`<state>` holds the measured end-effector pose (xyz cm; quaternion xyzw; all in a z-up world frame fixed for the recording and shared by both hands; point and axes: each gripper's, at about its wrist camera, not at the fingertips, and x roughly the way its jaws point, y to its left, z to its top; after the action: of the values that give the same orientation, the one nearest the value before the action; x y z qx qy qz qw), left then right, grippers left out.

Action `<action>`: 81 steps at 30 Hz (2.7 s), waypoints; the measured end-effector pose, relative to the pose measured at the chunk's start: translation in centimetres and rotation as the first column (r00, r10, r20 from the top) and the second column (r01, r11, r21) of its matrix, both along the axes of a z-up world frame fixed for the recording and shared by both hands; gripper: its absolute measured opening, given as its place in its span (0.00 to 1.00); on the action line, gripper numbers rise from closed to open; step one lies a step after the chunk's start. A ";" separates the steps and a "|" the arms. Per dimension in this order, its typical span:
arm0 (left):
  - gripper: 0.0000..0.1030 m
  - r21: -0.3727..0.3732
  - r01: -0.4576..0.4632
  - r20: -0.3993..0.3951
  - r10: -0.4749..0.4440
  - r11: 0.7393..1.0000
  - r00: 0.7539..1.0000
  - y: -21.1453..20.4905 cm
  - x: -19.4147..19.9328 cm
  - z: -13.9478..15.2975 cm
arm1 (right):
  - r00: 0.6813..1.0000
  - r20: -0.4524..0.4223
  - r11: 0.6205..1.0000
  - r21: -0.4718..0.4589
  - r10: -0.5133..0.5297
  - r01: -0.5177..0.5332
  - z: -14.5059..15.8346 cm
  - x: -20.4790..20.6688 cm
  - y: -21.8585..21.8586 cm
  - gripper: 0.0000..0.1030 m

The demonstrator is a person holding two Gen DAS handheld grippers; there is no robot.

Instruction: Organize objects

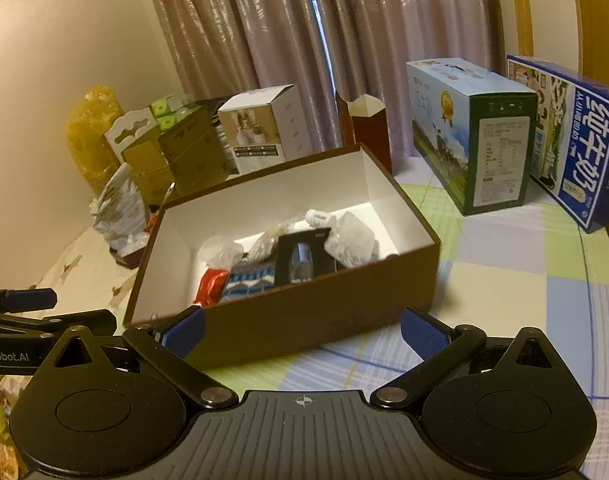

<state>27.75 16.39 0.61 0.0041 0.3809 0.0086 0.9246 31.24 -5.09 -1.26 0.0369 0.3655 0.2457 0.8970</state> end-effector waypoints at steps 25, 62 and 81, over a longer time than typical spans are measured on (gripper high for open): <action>0.99 -0.062 0.015 -0.064 -0.019 0.998 0.998 -8.6 -12.1 -1.5 | 0.997 -0.055 0.998 -0.032 0.052 -0.054 0.0 -12.1 -10.1 0.98; 0.99 -0.088 0.023 -0.082 -0.030 0.996 0.996 -11.5 -19.5 -2.0 | 0.997 -0.070 0.997 -0.068 0.037 -0.042 -0.8 -19.1 -13.7 0.98; 0.99 -0.088 0.020 -0.085 -0.027 0.996 0.996 -11.9 -19.6 -2.1 | 0.997 -0.069 0.997 -0.070 0.040 -0.045 -0.8 -19.2 -13.8 0.98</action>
<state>8.19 4.46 -1.53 -0.0315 0.4204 -0.0191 0.9066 12.00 -18.94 -2.07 0.0054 0.4047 0.2502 0.8795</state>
